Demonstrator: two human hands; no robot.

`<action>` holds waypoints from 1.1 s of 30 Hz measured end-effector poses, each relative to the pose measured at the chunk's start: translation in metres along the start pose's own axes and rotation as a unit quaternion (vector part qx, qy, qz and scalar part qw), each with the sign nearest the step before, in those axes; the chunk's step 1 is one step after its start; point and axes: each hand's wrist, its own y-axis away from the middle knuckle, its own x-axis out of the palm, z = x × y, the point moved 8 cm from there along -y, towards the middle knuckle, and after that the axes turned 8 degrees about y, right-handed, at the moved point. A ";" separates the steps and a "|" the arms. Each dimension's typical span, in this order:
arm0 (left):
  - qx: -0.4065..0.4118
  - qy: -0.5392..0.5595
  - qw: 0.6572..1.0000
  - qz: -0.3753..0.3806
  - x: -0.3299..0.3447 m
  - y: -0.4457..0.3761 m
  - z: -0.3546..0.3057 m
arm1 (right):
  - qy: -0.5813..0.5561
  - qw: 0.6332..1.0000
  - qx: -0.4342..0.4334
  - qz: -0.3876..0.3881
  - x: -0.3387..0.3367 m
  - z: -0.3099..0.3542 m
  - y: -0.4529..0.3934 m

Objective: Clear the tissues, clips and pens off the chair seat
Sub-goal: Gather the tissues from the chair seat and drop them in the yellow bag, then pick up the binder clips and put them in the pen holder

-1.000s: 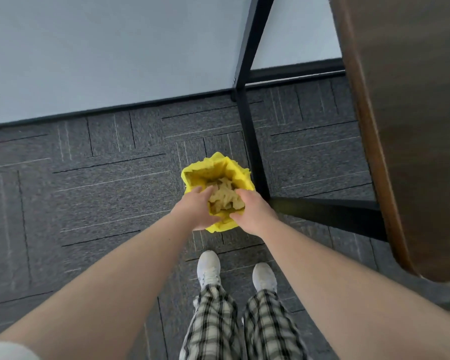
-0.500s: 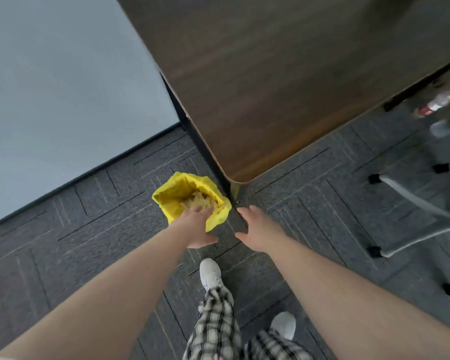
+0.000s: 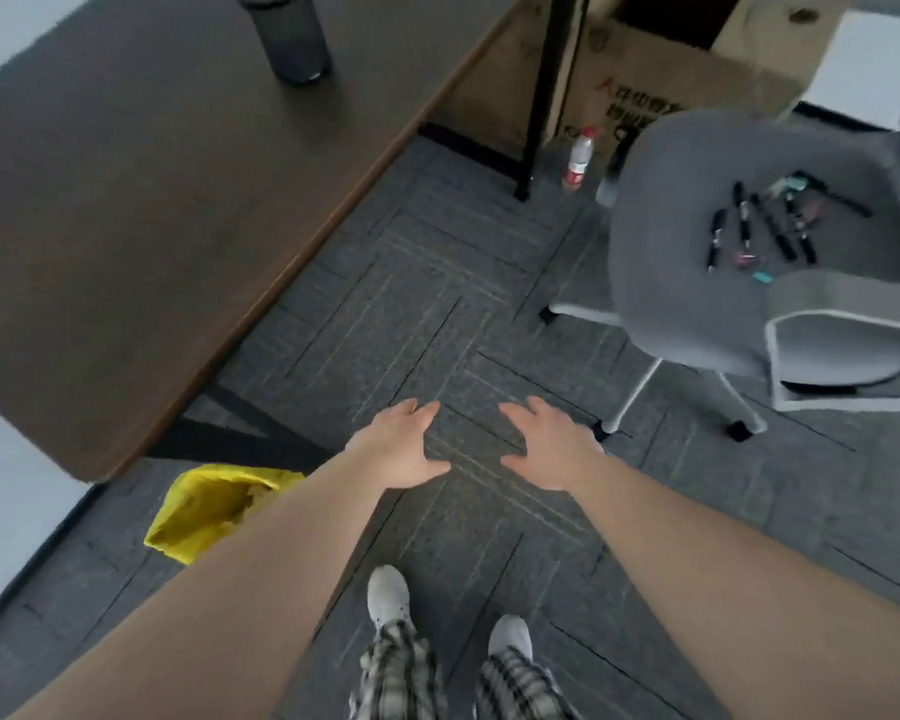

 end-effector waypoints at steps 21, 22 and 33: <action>0.245 -0.185 0.951 -0.029 -0.165 -0.203 -0.363 | -0.201 0.934 0.214 -0.205 -0.221 -0.304 -0.028; 0.244 -0.190 0.951 -0.026 -0.166 -0.212 -0.370 | -0.195 0.934 0.225 -0.199 -0.223 -0.318 -0.030; 0.285 -0.257 0.923 0.033 -0.113 -0.271 -0.469 | -0.174 0.936 0.281 -0.118 -0.191 -0.468 -0.063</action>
